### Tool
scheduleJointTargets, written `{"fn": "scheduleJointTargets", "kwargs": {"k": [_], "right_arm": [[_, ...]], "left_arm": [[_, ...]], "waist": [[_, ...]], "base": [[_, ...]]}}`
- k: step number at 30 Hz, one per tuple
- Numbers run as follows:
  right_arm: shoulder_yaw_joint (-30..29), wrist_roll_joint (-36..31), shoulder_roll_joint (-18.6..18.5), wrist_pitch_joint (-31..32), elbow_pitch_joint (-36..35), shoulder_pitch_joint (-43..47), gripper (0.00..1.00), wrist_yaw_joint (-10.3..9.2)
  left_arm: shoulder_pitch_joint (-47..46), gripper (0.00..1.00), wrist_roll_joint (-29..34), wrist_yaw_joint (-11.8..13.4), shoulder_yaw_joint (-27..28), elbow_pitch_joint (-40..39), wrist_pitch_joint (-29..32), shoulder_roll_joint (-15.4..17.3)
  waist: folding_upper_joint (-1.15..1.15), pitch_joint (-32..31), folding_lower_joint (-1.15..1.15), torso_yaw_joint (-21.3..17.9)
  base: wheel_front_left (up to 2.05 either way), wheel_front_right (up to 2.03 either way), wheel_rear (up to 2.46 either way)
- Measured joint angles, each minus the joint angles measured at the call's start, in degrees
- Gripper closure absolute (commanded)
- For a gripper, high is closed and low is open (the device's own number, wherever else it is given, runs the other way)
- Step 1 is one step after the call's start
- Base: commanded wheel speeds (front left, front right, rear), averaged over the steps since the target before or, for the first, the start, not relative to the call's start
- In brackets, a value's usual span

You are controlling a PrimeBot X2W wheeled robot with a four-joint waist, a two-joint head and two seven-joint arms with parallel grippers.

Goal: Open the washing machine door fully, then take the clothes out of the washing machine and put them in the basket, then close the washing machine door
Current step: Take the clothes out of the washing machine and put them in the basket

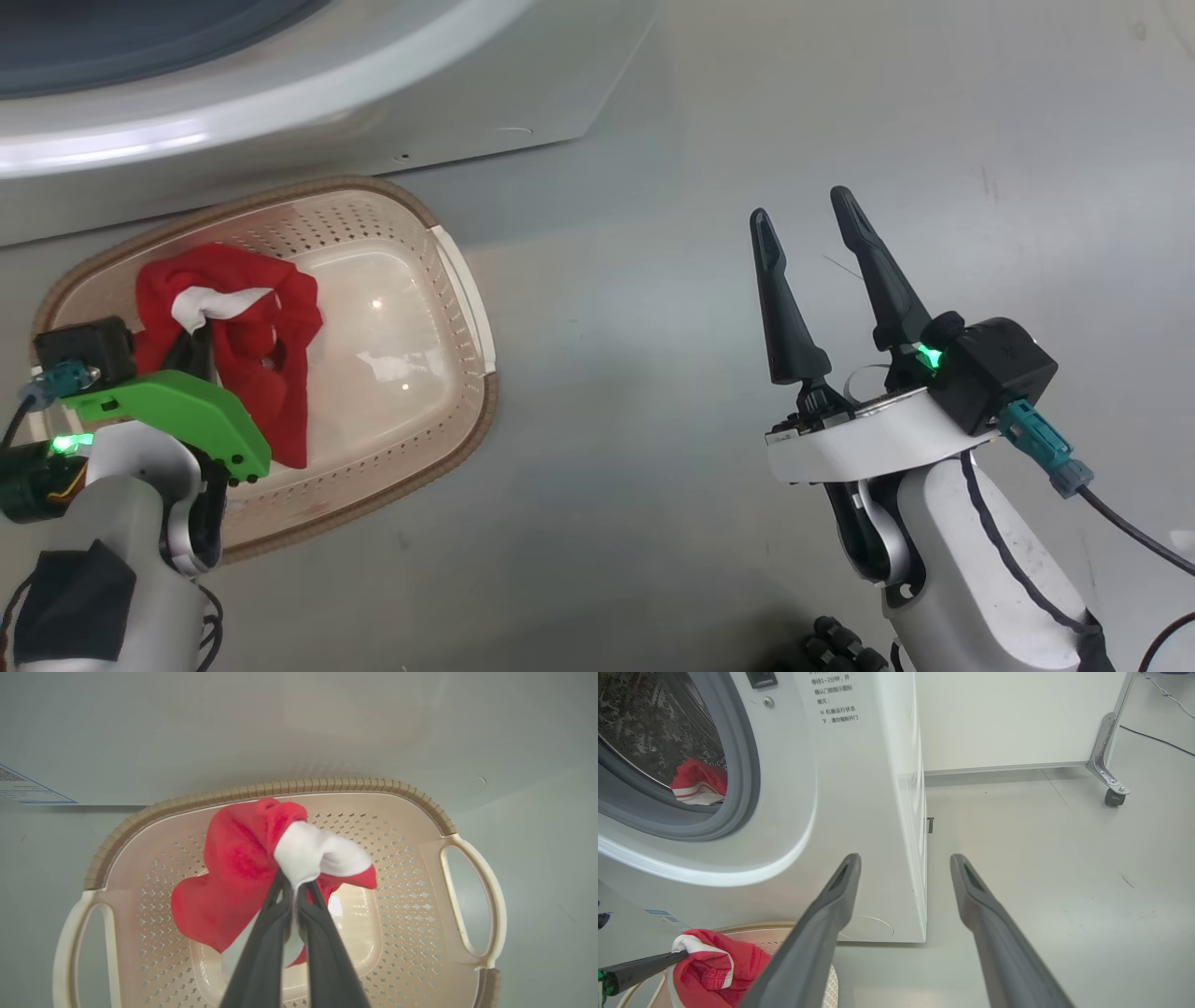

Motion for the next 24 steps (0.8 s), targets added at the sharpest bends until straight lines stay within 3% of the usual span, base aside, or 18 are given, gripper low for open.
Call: {"fn": "scheduleJointTargets", "kwargs": {"k": [11, 12, 13, 14, 15, 24], "right_arm": [[-0.19, 0.38, 0.01, 0.00, -0.13, -1.27, 0.00, -0.80], [-0.18, 0.38, 0.02, 0.00, -0.10, -1.35, 0.00, -0.97], [-0.18, 0.38, 0.02, 0.00, -0.07, -1.46, 0.00, -0.98], [-0.18, 0.38, 0.02, 0.00, -0.02, -1.57, 0.00, -0.98], [-0.19, 0.38, 0.02, 0.00, 0.10, -1.71, 0.00, -0.98], [-0.35, 0.37, 0.02, 0.00, 1.81, -1.86, 0.00, -0.99]], "left_arm": [[-4.58, 0.98, -1.57, -1.08, 0.46, 8.09, 1.29, 0.04], [-4.83, 0.83, -1.57, -1.44, 0.46, 8.57, 1.29, 0.04], [-5.10, 0.75, -1.57, -1.48, 0.44, 9.18, 1.29, 0.02], [-5.28, 0.13, -1.58, -1.55, 0.43, 9.61, 1.27, -0.02], [-5.47, 0.00, -1.58, -1.92, 0.40, 10.09, 1.18, -0.08], [-5.86, 0.00, -2.26, -3.59, 0.54, 14.33, -2.41, -1.69]], "waist": [[0.00, 2.73, 0.00, -2.45], [0.00, 2.71, 0.00, -2.43], [0.00, 2.68, 0.00, -2.40], [0.00, 2.65, 0.00, -2.36], [0.00, 2.58, 0.00, -2.31], [0.00, 0.41, 0.00, -1.52]], "base": [[0.00, 0.00, 0.00], [0.00, 0.00, 0.00], [0.00, 0.00, 0.00], [0.00, 0.00, 0.00], [0.00, 0.00, 0.00], [0.00, 0.00, 0.00]]}}
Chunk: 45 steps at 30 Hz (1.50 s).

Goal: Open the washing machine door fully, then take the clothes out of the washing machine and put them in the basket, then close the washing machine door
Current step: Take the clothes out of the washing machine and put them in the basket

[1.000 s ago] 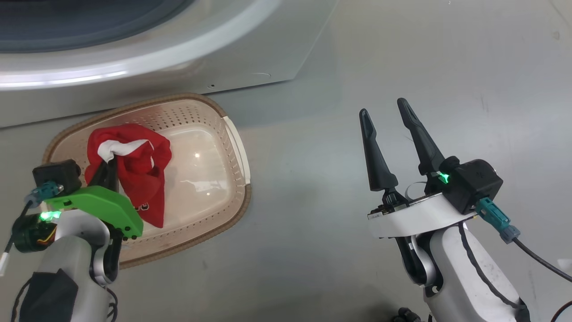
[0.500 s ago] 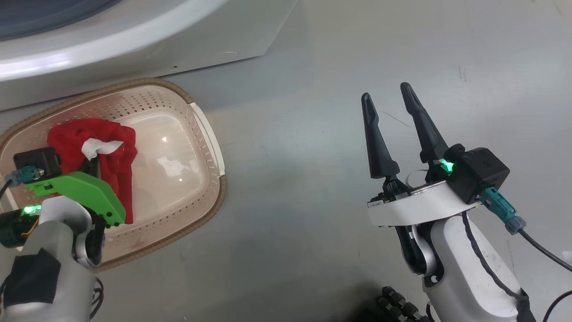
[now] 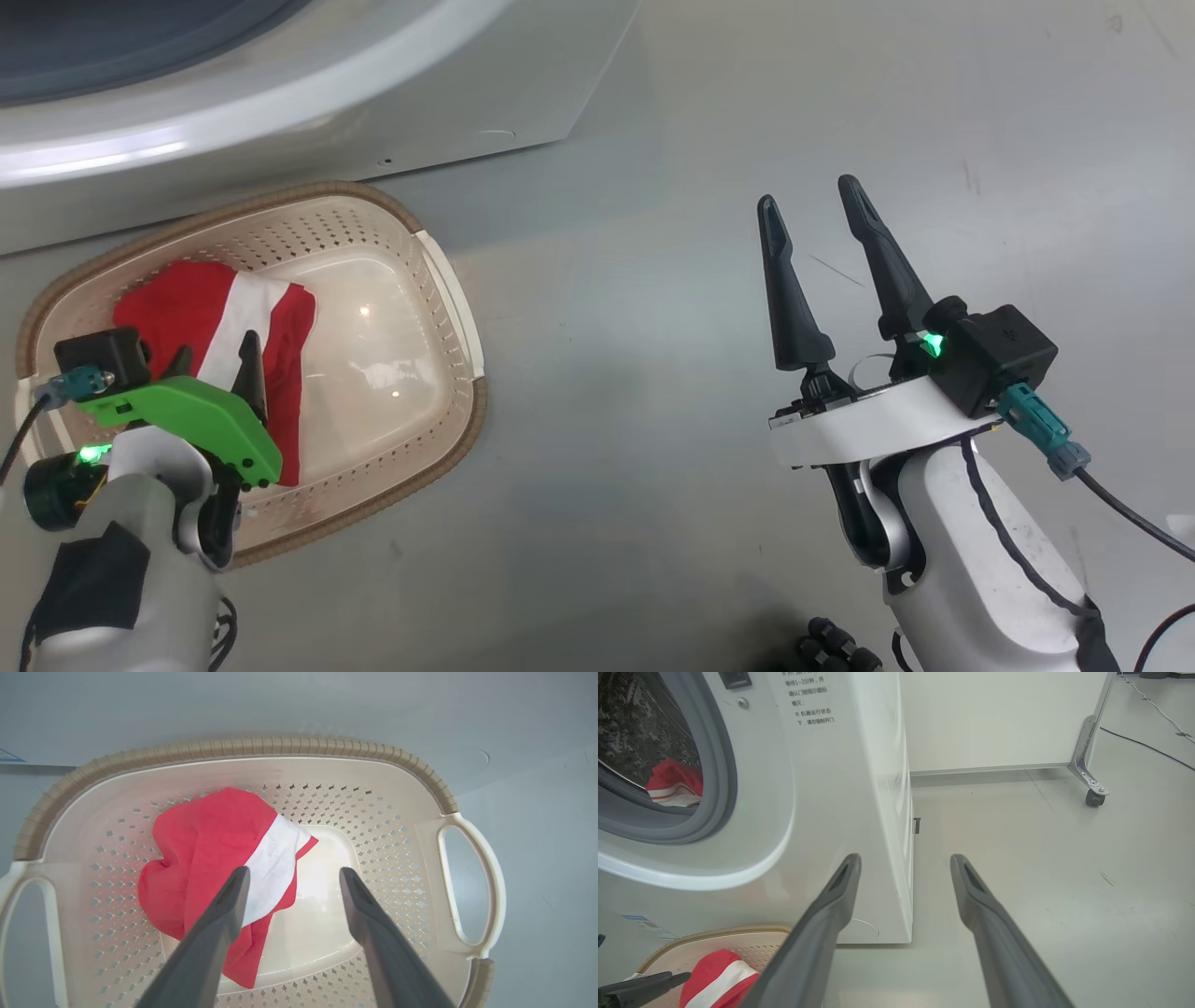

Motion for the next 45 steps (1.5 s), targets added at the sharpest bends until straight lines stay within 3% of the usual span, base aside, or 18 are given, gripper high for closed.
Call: {"fn": "scheduleJointTargets", "kwargs": {"k": [10, 19, 24, 36, 45], "right_arm": [[-1.13, -1.11, -0.01, 0.00, 2.54, 0.24, 0.00, 0.02], [-3.49, -3.56, -0.01, 0.00, 4.71, 2.85, 0.00, 0.54], [-4.58, -3.68, -0.02, 0.00, 5.55, 4.59, 0.00, 0.63], [-4.88, -4.58, -0.01, 0.00, 7.60, 8.96, 0.00, 2.85], [-4.88, -6.09, 0.02, 0.00, 9.07, 12.60, 0.00, 4.12]], "left_arm": [[0.44, 0.00, 1.34, -1.91, -1.87, 2.21, -6.82, -0.69], [1.04, 0.00, 3.60, -3.46, -4.08, -1.23, -13.70, -2.13], [1.52, 0.00, 4.58, -3.96, -4.66, -4.02, -14.62, -2.27], [5.56, 0.00, 6.24, -3.88, -4.85, -12.52, -15.62, -2.41], [11.85, 0.00, 8.58, -1.78, -4.45, -17.83, -15.63, -1.33]], "waist": [[0.00, -4.53, 0.00, 1.61], [0.00, -9.43, 0.00, 4.42], [0.00, -12.27, 0.00, 6.34], [0.00, -20.25, 0.00, 10.35], [0.00, -25.74, 0.00, 11.87]], "base": [[0.00, 0.00, 0.00], [0.00, 0.00, 0.00], [0.00, 0.00, 0.00], [0.00, 0.00, 0.00], [0.00, 0.00, 0.00]]}}
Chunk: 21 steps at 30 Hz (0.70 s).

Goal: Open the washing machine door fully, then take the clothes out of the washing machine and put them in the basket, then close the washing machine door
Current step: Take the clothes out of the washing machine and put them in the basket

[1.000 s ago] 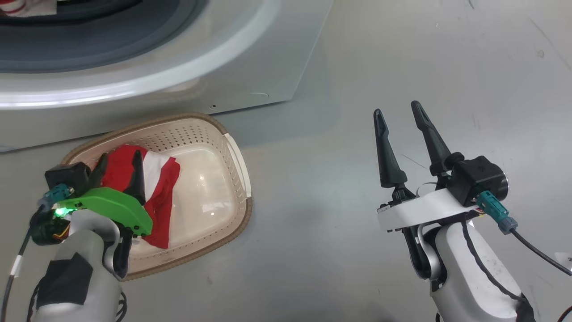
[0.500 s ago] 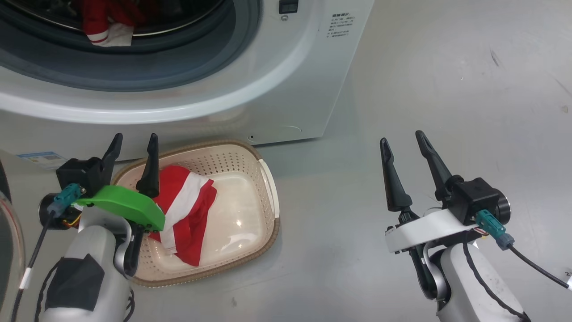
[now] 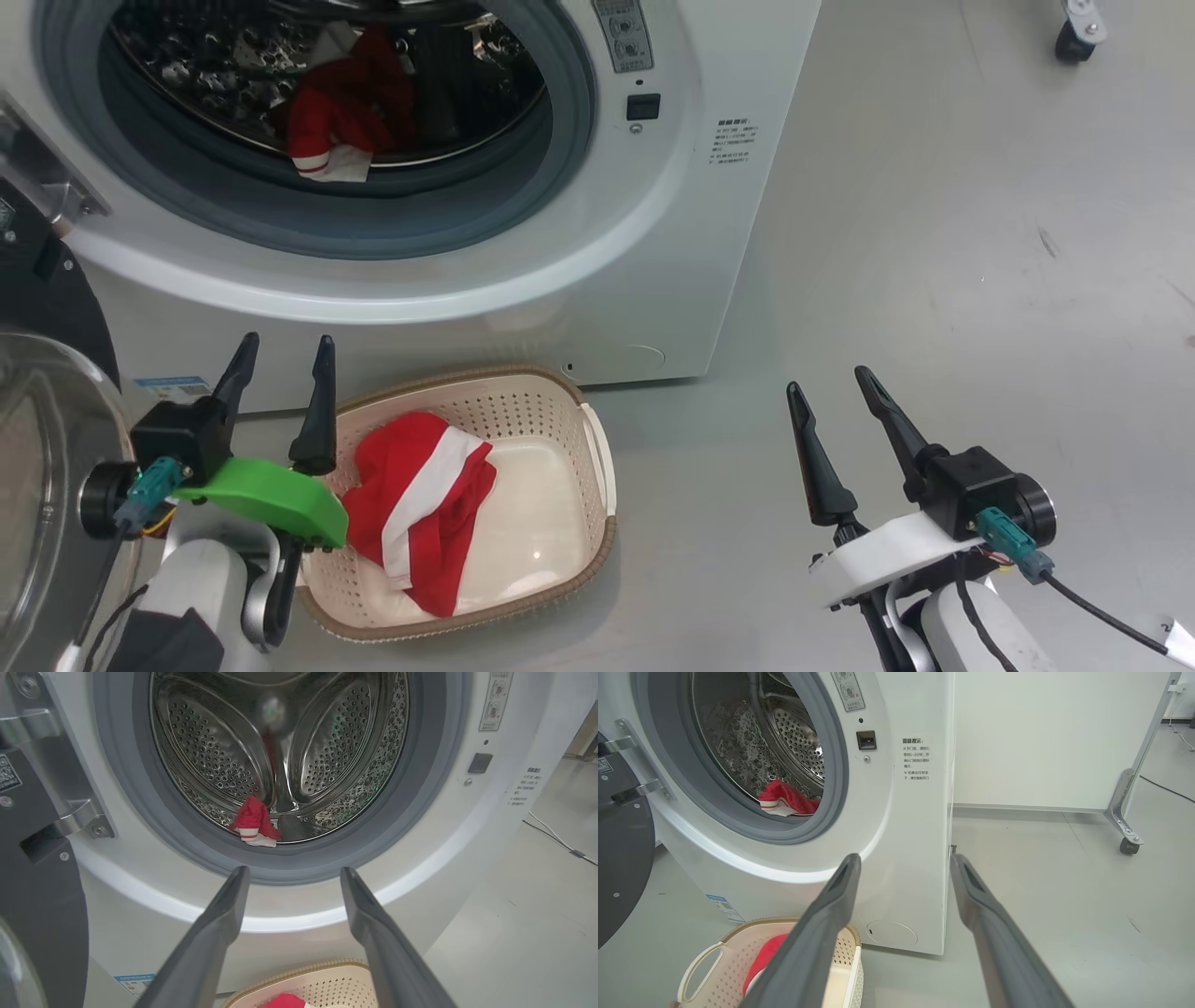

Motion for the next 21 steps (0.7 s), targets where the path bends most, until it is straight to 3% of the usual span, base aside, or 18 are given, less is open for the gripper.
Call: {"fn": "scheduleJointTargets", "kwargs": {"k": [21], "right_arm": [[-3.18, 0.02, 0.09, 0.00, 0.10, 7.07, 0.00, 0.16]], "left_arm": [[17.41, 0.00, 0.69, 5.13, 0.15, -9.28, 0.00, -0.37]], "waist": [[0.00, -10.17, 0.00, 0.60]], "base": [[0.00, 0.00, 0.00]]}}
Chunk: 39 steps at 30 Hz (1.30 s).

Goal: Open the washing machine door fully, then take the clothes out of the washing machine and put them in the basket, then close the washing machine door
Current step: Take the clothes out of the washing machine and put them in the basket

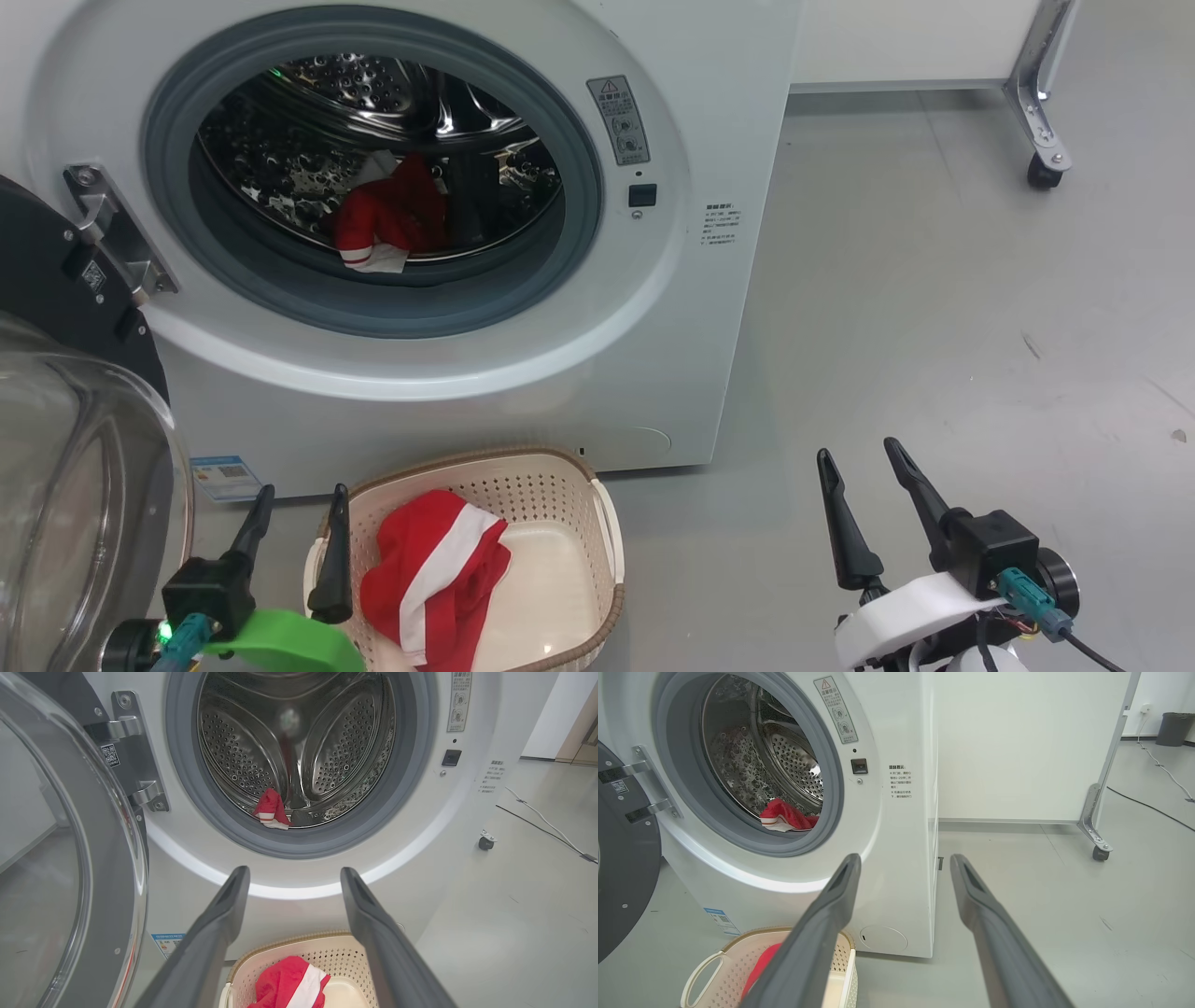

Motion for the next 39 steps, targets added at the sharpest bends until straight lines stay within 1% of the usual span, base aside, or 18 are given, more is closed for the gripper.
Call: {"fn": "scheduleJointTargets", "kwargs": {"k": [2, 8, 17, 28, 33, 39], "right_arm": [[-0.08, 0.00, 0.03, 0.00, -0.05, 0.41, 0.00, 0.29], [-0.33, -0.01, 0.12, 0.00, -0.12, 1.82, 0.00, 0.34], [-0.96, 0.00, 0.16, 0.00, -0.57, 2.33, 0.00, 0.34], [-1.19, -0.01, 0.18, 0.00, -1.15, 3.09, 0.00, 0.37], [-1.29, -0.01, 0.19, 0.00, -1.23, 3.11, 0.00, 0.83], [-1.27, -0.02, 0.19, 0.00, -1.31, 3.13, 0.00, 0.85]], "left_arm": [[1.12, 0.00, 0.01, 0.19, -0.21, -0.82, 0.00, -0.01], [4.17, 0.00, 0.11, 0.88, -0.87, -3.64, 0.12, -0.05], [6.99, 0.00, 0.60, 1.89, -0.91, -7.26, 1.40, -0.03], [9.18, 0.00, 1.44, 2.45, -0.93, -11.28, 3.12, -0.02], [9.89, 0.00, 1.58, 2.68, -1.10, -12.61, 3.71, -0.05], [10.04, 0.00, 1.58, 2.92, -1.30, -13.44, 4.72, -0.20]], "waist": [[0.00, -0.66, 0.00, 0.03], [0.00, -2.15, 0.00, 0.12], [0.00, -2.56, 0.00, -0.05], [0.00, -2.59, 0.00, -0.07], [0.00, -2.59, 0.00, 0.02], [0.00, -2.44, 0.00, 0.15]], "base": [[0.00, 0.00, 0.00], [0.00, 0.00, 0.00], [0.00, 0.00, 0.00], [0.00, 0.00, 0.00], [0.00, 0.00, 0.00], [0.00, 0.00, 0.00]]}}
